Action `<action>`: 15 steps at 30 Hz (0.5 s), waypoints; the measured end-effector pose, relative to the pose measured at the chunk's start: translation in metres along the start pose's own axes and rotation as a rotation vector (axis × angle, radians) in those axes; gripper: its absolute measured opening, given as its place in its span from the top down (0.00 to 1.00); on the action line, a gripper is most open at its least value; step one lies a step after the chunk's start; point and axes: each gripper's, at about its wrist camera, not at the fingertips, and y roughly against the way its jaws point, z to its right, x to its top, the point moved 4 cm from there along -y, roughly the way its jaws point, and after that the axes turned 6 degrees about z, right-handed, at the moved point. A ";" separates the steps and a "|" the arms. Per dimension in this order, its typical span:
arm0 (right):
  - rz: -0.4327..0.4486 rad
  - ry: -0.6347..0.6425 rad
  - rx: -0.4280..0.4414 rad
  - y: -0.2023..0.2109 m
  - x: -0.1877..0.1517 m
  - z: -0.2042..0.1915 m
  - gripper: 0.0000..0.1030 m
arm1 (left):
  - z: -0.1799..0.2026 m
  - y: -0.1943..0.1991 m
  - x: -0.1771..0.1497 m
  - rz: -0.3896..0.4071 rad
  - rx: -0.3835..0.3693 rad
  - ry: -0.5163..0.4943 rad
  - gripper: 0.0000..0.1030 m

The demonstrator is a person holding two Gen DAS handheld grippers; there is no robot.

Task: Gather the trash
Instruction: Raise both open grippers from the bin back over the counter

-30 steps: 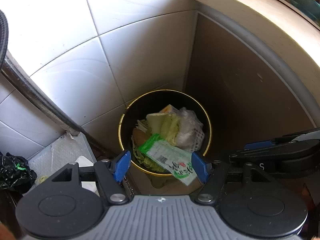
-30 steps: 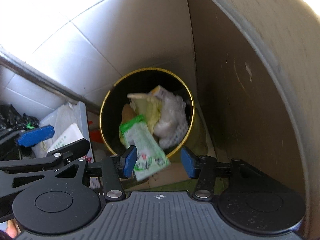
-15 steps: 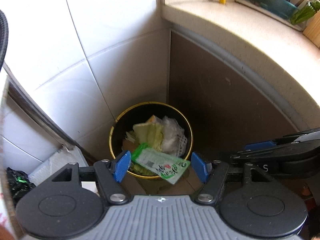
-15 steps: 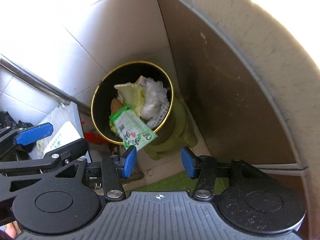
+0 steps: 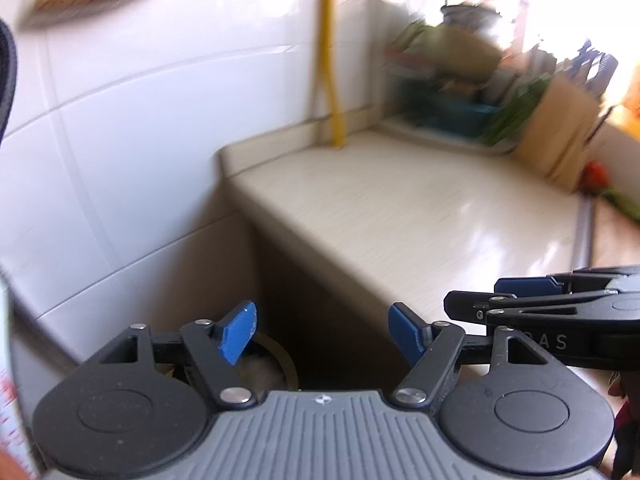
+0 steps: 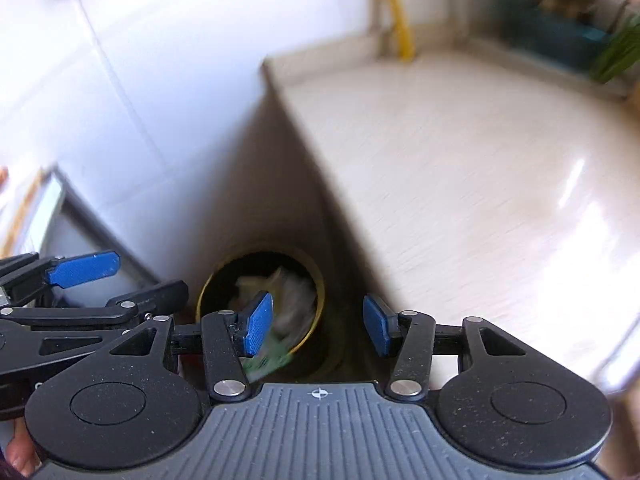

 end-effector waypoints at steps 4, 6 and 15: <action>0.103 -0.047 -0.060 0.042 0.014 0.038 0.42 | 0.043 -0.005 0.019 0.027 -0.090 -0.029 0.27; 0.136 -0.078 -0.094 0.058 0.016 0.059 0.42 | 0.063 -0.006 0.026 0.040 -0.120 -0.058 0.27; 0.205 -0.185 -0.216 0.105 0.004 0.133 0.41 | 0.129 0.003 0.034 0.045 -0.194 -0.152 0.27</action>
